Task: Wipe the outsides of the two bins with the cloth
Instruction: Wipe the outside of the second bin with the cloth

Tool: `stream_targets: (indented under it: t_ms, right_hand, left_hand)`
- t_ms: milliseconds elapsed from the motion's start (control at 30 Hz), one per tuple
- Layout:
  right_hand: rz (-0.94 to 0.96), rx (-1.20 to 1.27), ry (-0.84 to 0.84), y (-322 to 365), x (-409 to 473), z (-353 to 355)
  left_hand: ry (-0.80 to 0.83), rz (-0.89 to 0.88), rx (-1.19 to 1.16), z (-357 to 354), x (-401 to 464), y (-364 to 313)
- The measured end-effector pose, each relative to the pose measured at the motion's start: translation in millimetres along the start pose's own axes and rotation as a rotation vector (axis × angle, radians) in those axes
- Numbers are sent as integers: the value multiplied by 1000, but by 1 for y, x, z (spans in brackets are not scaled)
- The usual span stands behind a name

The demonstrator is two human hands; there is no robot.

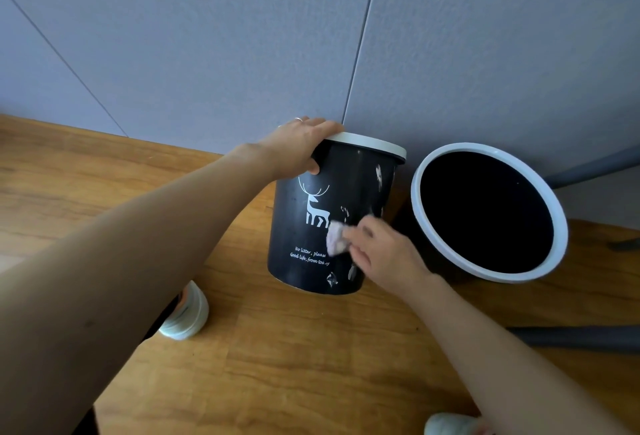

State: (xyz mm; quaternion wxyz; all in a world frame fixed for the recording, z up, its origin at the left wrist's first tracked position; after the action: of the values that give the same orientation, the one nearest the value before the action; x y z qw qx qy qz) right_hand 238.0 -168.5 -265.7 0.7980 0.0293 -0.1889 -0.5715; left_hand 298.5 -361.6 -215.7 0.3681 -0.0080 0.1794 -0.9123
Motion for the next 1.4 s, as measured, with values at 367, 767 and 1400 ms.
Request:
stream_targets:
  t_ms: [367,767,1400]
  right_hand:
    - [-32,36,23,5,0,-7]
    - [-186,-23,-185,-17,32,20]
    - [-14,13,9,21,-9,-21]
  left_hand:
    - [-2,20,8,0,-1,6]
    - [15,29,1,2,-3,7]
    - [-1,23,32,0,-4,2]
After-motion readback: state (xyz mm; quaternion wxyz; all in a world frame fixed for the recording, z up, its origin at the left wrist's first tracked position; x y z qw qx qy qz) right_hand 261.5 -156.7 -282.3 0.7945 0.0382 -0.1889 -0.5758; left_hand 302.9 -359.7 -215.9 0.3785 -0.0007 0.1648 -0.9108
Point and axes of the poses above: each hand's wrist, its own x-axis towards the middle knuckle, its own z-axis out of the back of the hand, y = z × x, the point moved 7 cm from there along x, towards the middle knuckle, and after that the axes turned 13 degrees about z, right-handed, at the moved point
